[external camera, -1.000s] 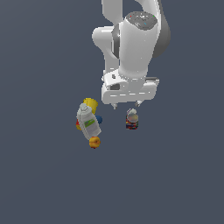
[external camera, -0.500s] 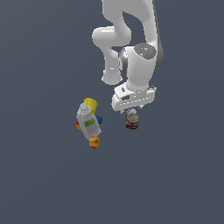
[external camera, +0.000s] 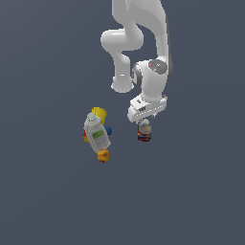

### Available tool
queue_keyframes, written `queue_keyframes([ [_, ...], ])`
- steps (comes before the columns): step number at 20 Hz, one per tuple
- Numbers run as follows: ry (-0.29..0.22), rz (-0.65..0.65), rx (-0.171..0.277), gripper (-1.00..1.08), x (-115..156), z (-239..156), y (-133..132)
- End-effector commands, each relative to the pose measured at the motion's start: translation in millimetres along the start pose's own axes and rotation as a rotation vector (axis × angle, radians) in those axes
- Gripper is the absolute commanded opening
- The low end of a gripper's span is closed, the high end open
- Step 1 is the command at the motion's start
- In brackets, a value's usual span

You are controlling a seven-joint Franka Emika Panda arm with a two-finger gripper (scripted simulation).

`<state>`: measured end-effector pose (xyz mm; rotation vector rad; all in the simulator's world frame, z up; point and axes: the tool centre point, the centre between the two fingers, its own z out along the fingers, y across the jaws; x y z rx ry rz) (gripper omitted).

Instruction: Pick up a designated object from a clutter of objects.

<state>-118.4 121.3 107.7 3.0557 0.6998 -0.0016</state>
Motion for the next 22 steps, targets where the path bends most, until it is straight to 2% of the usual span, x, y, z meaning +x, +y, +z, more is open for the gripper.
queue_keyframes([
  [1,0.002,-0.024,0.002,1.00,-8.3,8.7,-7.7],
  [8,0.003,-0.056,0.006,1.00,-20.7,20.4,-18.3],
  [15,0.002,-0.056,0.006,1.00,-20.9,23.9,-18.3],
  [22,0.002,-0.057,0.007,1.00,-21.7,46.8,-19.1],
])
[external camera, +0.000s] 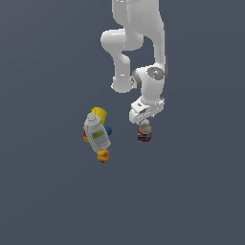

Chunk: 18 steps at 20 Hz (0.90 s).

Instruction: Pick up a designated object from a clutter of objects.

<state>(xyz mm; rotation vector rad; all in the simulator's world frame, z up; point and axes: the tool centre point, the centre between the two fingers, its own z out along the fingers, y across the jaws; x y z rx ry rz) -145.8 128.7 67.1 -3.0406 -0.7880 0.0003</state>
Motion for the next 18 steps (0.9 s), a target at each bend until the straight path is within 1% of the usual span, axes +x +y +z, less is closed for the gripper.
queue_keyframes([
  [1,0.000,-0.001,0.000,1.00,-0.5,10.7,-0.3],
  [6,0.000,-0.001,0.000,1.00,-0.8,26.1,-0.2],
  [11,0.000,-0.002,0.000,1.00,-0.2,30.6,-0.2],
  [12,0.000,-0.002,0.000,-1.00,-0.2,30.6,-0.2],
  [18,0.000,-0.002,0.000,-1.00,-0.2,30.6,-0.2],
])
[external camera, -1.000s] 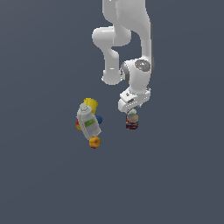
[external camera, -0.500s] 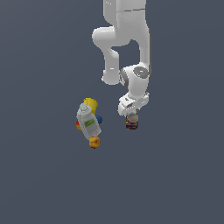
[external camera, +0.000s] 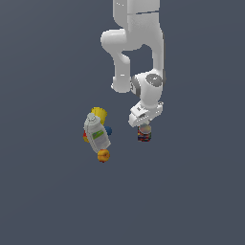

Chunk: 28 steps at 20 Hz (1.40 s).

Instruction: Pick up a designated object from a clutter of objects.

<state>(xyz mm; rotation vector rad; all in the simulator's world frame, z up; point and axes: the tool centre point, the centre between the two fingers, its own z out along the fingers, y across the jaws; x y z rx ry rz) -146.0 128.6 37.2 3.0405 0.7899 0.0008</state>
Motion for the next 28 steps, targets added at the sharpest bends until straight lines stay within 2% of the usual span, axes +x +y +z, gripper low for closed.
queue_keyframes([
  [1,-0.001,0.000,0.000,-1.00,0.1,0.7,-0.2],
  [8,0.000,0.000,0.000,-1.00,0.6,-3.2,3.0],
  [14,0.000,0.000,0.000,-1.00,3.3,-20.2,18.5],
  [21,0.001,-0.001,0.002,-1.00,9.7,-57.8,51.9],
  [28,0.002,-0.002,0.005,-1.00,18.9,-111.7,99.8],
])
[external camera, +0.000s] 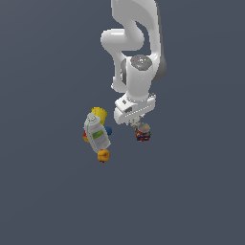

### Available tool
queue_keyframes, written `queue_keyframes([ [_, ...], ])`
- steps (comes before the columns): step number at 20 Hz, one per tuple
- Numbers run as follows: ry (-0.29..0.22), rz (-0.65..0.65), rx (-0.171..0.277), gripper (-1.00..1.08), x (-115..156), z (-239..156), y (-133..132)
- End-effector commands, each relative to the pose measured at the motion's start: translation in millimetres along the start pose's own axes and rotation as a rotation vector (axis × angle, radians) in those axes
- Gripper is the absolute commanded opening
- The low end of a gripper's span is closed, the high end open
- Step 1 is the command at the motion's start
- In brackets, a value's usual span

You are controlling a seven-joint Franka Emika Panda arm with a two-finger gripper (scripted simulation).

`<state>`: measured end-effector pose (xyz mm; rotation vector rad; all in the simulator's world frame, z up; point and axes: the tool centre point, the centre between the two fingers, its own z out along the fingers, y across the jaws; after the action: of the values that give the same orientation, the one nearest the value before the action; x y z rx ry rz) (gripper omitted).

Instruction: Pick up a designated object from a clutter of objects.

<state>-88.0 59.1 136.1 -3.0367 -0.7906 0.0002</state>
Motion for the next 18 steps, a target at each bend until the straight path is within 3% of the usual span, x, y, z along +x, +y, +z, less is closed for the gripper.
queue_keyframes([
  [1,0.001,-0.001,0.001,-1.00,3.4,-21.1,18.0],
  [18,0.000,0.000,-0.002,-1.00,29.1,-155.9,141.0],
])
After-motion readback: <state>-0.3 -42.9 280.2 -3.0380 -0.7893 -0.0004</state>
